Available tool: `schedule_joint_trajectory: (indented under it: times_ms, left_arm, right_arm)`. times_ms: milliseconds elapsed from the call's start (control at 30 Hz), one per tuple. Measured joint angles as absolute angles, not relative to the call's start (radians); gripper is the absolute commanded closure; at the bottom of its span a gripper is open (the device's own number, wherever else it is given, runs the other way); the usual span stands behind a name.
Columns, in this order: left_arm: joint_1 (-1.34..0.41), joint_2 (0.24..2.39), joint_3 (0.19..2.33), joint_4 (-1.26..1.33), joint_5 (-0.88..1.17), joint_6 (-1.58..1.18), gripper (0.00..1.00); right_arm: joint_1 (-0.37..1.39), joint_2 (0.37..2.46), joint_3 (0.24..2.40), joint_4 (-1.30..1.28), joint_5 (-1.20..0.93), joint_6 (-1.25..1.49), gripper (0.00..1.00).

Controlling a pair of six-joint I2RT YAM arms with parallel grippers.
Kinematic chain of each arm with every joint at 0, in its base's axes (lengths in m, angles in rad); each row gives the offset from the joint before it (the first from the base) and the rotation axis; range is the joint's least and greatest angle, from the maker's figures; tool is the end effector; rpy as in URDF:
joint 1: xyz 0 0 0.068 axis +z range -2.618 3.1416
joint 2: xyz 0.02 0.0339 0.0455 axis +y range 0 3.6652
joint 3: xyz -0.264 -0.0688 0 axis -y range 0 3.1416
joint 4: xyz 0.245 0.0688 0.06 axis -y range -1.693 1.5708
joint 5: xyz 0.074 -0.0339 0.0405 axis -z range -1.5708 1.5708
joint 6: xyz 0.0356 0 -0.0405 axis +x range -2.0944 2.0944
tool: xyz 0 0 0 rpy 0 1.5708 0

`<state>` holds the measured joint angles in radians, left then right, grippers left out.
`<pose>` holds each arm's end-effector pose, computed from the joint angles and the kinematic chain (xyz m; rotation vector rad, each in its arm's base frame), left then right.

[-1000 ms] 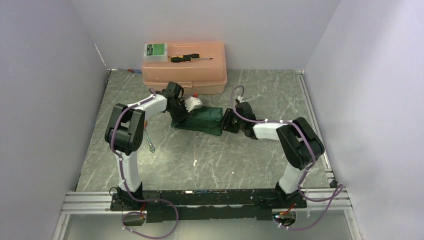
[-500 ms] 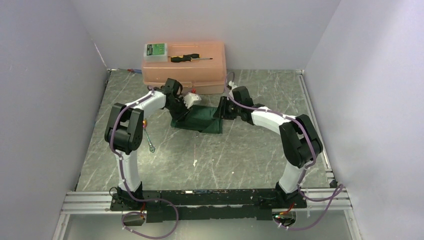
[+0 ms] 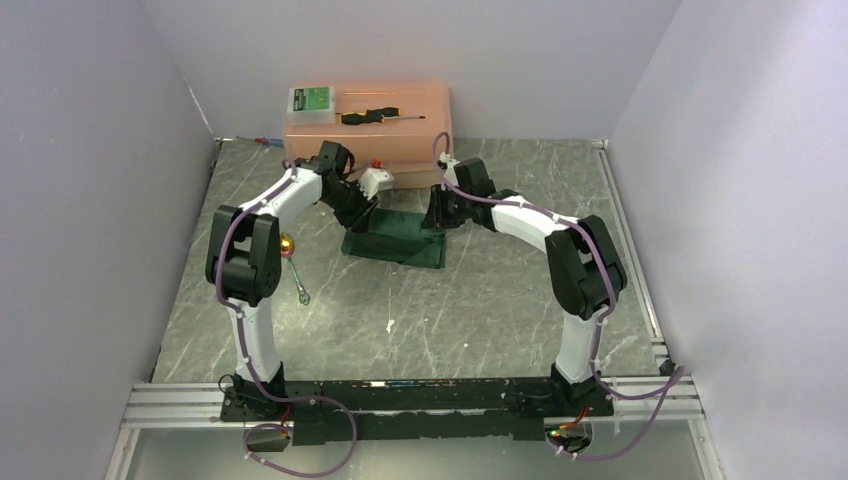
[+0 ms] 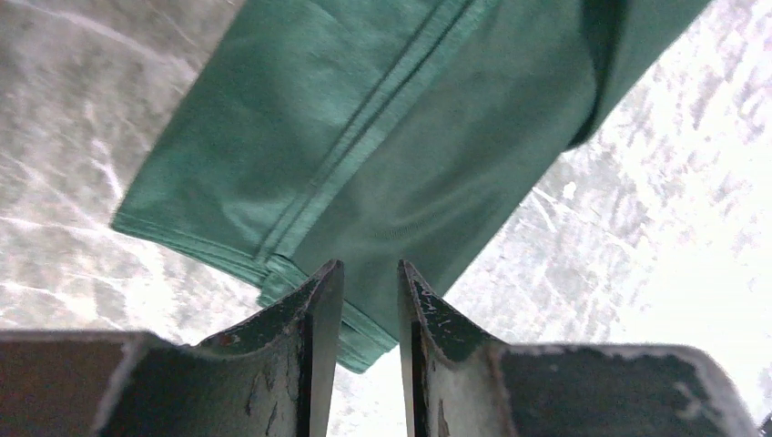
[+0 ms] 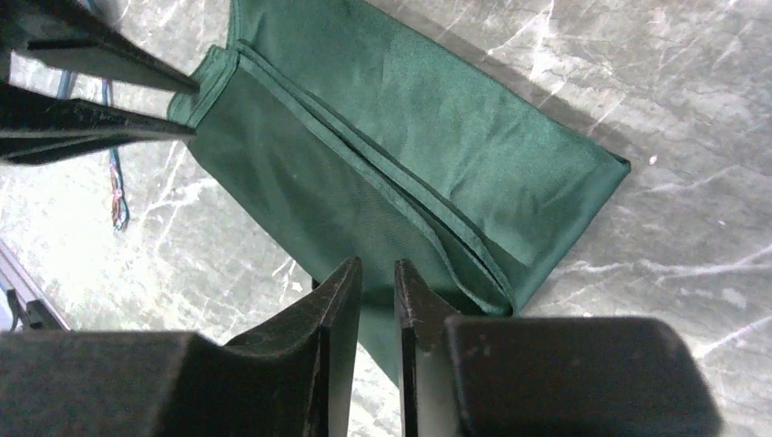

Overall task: Fold the napkin into a case and place the utensils inside
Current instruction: Fold the lower triangle-folded napkin at the center of the board, then rotate the 2/3-rectangle-folded napkin at the center of the board.

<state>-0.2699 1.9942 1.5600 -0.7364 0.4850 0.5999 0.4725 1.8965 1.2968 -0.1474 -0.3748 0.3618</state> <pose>0.3976 -0.1272 0.2084 1.2225 2.3197 -0.5518 0.3673 0.2024 0.2021 -0.3315 2.3867 0.8413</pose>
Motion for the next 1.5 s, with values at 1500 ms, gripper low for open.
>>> schedule_joint_trajectory:
  times_ms: [1500]
  left_arm:
    - [-0.276, 1.877, 1.496, -0.754, 0.39, 0.564, 0.55]
  right_arm:
    - [0.431, 2.017, 1.226, 0.042, -0.183, 0.344, 0.76]
